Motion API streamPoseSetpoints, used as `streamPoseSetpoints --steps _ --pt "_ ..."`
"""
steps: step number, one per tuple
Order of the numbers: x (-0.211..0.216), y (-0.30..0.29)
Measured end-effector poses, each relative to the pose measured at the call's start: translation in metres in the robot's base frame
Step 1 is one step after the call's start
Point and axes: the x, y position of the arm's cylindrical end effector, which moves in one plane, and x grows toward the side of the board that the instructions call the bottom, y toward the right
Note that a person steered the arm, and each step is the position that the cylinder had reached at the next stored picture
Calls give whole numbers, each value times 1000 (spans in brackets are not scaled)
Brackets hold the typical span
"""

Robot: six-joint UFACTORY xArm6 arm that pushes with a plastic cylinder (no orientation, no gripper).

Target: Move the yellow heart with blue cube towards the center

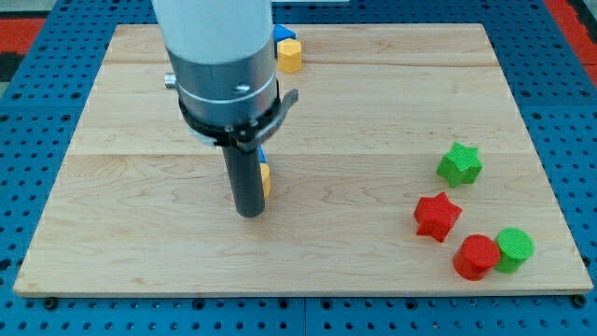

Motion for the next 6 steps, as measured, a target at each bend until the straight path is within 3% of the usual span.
streamPoseSetpoints --steps 2,3,4,5,6 --pt "-72 -35" --pt "-63 -42" --pt "-16 -55" --pt "9 5" --pt "-9 22"
